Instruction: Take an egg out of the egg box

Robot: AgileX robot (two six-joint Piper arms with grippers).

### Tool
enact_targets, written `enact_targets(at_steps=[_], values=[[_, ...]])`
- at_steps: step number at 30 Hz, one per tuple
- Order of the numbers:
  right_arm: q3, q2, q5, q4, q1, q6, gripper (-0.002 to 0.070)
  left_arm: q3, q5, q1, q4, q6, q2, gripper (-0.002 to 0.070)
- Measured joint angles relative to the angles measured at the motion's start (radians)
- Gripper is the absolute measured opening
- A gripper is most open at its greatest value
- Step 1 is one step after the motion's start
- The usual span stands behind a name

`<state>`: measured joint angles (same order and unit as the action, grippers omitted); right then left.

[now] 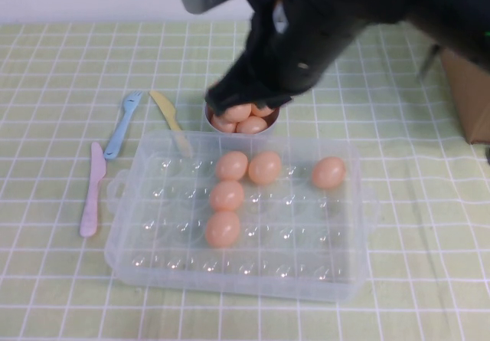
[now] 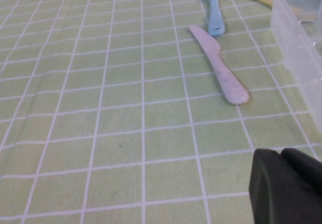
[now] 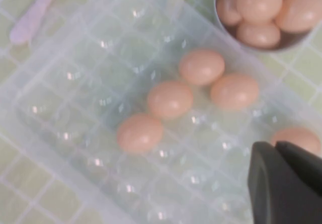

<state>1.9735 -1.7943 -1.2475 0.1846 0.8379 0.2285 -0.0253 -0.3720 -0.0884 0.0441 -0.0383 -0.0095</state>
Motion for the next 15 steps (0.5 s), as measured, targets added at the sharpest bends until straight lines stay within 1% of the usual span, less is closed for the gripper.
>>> enact_targets(at_steps=[12,15], values=[[-0.499,0.471,-0.005,0.0,0.0,0.0,-0.0015,0.0,0.0,0.0,0.0,0.0,0.0,-0.0005],[-0.589,0.563,-0.009,-0.002,0.0,0.0,-0.0015,0.0,0.0,0.0,0.0,0.0,0.0,-0.0005]])
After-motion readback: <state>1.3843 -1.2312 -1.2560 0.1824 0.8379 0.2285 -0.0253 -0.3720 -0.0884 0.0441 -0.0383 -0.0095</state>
